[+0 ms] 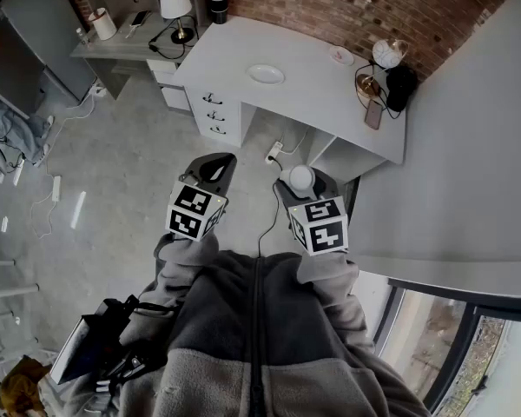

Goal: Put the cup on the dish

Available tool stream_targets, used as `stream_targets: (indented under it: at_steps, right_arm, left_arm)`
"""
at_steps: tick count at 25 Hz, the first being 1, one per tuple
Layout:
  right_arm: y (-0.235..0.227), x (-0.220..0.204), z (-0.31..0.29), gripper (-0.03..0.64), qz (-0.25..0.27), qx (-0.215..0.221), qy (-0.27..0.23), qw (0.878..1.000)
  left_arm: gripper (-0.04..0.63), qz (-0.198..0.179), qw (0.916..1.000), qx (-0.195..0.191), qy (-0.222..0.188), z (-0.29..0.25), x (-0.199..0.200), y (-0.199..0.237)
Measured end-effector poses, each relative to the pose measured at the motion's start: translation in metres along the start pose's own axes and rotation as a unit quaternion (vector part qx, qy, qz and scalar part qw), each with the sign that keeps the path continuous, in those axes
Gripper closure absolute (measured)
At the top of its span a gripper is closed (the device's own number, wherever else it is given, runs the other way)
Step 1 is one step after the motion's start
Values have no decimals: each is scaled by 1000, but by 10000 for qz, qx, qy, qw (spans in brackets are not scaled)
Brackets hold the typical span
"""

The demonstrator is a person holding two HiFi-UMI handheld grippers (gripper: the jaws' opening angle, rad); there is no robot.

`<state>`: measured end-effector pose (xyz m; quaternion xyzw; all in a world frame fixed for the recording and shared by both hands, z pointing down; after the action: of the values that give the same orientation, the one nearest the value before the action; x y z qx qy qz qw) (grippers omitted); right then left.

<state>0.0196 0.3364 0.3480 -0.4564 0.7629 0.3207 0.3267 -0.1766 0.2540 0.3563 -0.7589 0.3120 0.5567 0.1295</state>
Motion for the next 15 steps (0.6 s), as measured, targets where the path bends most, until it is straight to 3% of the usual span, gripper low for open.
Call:
stream_targets:
  at_steps: [15]
  right_arm:
    - [9, -5, -12, 359, 43, -33, -41, 10000]
  left_arm:
    - [589, 67, 10000, -19, 70, 0, -19, 6]
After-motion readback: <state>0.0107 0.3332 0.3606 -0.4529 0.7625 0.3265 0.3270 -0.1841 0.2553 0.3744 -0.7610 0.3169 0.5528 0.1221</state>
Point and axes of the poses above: the fingertips, and each gripper's own axes: z backward along the fingers, y to its left, x out of its top, the point moved 9 cm from there along z, backward along the fingers, and after that the axes turned 11 degrees about z, right-handed, at the moved point
